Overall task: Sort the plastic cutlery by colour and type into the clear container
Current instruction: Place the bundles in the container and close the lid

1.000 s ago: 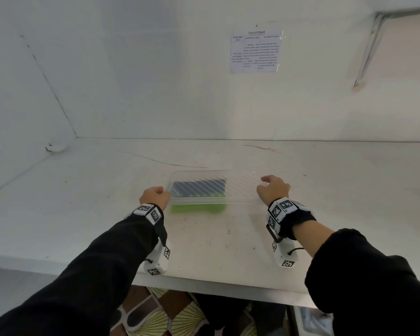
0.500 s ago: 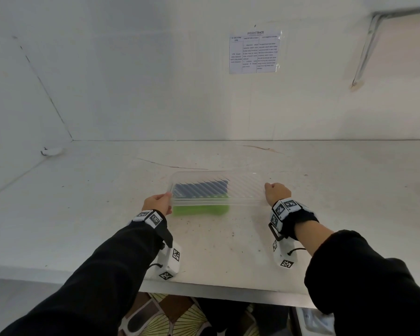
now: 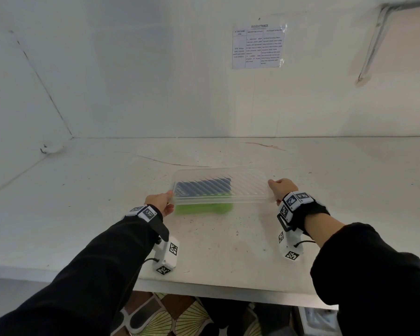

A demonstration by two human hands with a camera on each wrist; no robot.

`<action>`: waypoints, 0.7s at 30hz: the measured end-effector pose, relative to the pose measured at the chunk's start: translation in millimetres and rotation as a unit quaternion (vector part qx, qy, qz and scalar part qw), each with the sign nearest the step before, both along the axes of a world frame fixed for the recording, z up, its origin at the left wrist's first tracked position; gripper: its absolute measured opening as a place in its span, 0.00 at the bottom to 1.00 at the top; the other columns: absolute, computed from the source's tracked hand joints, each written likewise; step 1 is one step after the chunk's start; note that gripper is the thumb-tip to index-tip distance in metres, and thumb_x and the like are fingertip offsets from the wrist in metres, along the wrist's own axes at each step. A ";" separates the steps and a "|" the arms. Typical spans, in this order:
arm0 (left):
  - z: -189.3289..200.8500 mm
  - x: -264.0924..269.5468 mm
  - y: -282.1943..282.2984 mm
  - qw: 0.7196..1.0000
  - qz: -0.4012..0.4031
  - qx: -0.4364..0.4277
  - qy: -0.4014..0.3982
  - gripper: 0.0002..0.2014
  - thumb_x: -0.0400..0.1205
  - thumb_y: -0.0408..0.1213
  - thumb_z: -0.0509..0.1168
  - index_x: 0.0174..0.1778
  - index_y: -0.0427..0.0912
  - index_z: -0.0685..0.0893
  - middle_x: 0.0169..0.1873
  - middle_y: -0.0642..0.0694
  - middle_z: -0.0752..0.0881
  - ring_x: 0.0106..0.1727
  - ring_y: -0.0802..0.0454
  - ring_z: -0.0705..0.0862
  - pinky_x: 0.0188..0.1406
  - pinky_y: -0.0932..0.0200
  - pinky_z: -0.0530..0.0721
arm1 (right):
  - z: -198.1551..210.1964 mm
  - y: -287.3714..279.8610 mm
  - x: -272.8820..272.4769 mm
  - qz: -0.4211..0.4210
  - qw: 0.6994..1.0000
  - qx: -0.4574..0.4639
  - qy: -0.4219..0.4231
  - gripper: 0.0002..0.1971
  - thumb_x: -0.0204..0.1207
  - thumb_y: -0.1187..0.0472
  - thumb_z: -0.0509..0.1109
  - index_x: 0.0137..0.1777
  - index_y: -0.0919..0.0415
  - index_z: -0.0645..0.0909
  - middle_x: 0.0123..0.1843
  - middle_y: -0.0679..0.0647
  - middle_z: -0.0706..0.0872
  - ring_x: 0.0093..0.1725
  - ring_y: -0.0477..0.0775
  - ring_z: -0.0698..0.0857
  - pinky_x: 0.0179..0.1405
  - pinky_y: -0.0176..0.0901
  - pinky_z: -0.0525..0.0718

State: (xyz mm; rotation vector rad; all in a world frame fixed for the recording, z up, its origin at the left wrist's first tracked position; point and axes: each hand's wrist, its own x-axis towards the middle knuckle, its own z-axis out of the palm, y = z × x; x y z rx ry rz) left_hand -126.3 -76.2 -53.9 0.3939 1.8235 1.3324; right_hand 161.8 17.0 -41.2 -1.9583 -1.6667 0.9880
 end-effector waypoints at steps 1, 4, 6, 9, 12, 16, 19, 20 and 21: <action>0.4 0.0 0.1 1.000 -0.007 -0.001 0.003 0.12 0.82 0.31 0.65 0.33 0.34 0.74 0.29 0.39 0.76 0.27 0.49 0.74 0.10 0.70 0.75 | 0.0 1.5 0.0 -0.005 1.000 0.000 -0.001 0.19 0.82 0.57 0.58 0.32 0.68 0.72 0.22 0.57 0.65 0.22 0.56 0.64 0.26 0.39 0.61; 2.7 0.4 -1.0 1.000 -0.020 -0.009 0.008 0.10 0.82 0.32 0.64 0.35 0.34 0.75 0.30 0.40 0.75 0.27 0.48 0.74 0.11 0.68 0.75 | 0.2 3.4 -1.8 -0.023 1.000 0.003 0.003 0.13 0.82 0.59 0.57 0.37 0.64 0.70 0.30 0.59 0.73 0.28 0.58 0.71 0.29 0.42 0.66; 4.9 0.6 -1.9 0.998 -0.040 -0.036 0.031 0.07 0.82 0.36 0.62 0.45 0.34 0.77 0.37 0.41 0.78 0.30 0.48 0.75 0.20 0.62 0.76 | -0.8 3.7 -1.9 -0.029 1.000 -0.004 0.010 0.09 0.82 0.58 0.57 0.46 0.64 0.70 0.41 0.59 0.76 0.38 0.58 0.74 0.39 0.42 0.68; 11.0 1.6 0.8 0.992 -0.074 -0.058 0.088 0.09 0.81 0.39 0.59 0.52 0.37 0.76 0.48 0.42 0.77 0.42 0.45 0.77 0.39 0.56 0.76 | -1.4 7.8 -0.7 -0.028 0.999 -0.010 0.022 0.12 0.82 0.58 0.55 0.43 0.66 0.72 0.40 0.59 0.74 0.33 0.55 0.71 0.44 0.42 0.66; 17.9 3.9 13.2 0.986 -0.090 -0.065 0.120 0.07 0.83 0.36 0.57 0.50 0.36 0.74 0.51 0.39 0.75 0.50 0.42 0.74 0.47 0.52 0.75 | 5.5 14.9 -3.2 -0.022 0.999 -0.006 0.040 0.18 0.83 0.56 0.55 0.62 0.70 0.74 0.57 0.66 0.80 0.55 0.63 0.80 0.50 0.46 0.72; 24.7 3.7 32.1 0.971 -0.124 -0.099 0.181 0.16 0.86 0.40 0.56 0.64 0.33 0.78 0.67 0.31 0.76 0.63 0.35 0.77 0.59 0.48 0.77 | 13.7 27.3 -12.2 -0.023 0.999 -0.002 0.027 0.22 0.86 0.57 0.51 0.67 0.75 0.73 0.68 0.69 0.78 0.67 0.66 0.77 0.63 0.49 0.74; 26.9 -1.3 43.1 0.966 -0.130 -0.105 0.196 0.23 0.87 0.44 0.54 0.69 0.28 0.75 0.69 0.29 0.76 0.70 0.33 0.75 0.69 0.47 0.74 | 10.7 38.5 -16.8 -0.019 0.999 -0.025 0.017 0.24 0.87 0.57 0.46 0.70 0.74 0.70 0.71 0.69 0.75 0.70 0.65 0.74 0.65 0.46 0.71; 26.4 -3.1 45.7 0.967 -0.131 -0.103 0.194 0.24 0.87 0.45 0.53 0.68 0.28 0.76 0.68 0.29 0.77 0.69 0.33 0.76 0.69 0.47 0.74 | 9.5 42.1 -17.2 -0.019 0.999 -0.028 0.018 0.24 0.87 0.57 0.45 0.72 0.74 0.69 0.72 0.69 0.73 0.71 0.65 0.73 0.66 0.46 0.70; 25.3 -5.0 47.8 0.969 -0.130 -0.097 0.188 0.25 0.87 0.47 0.53 0.66 0.28 0.77 0.66 0.30 0.78 0.68 0.33 0.77 0.70 0.46 0.74 | 7.6 45.4 -17.1 -0.018 0.999 -0.029 0.019 0.23 0.87 0.57 0.45 0.72 0.74 0.68 0.73 0.68 0.73 0.71 0.65 0.73 0.66 0.46 0.70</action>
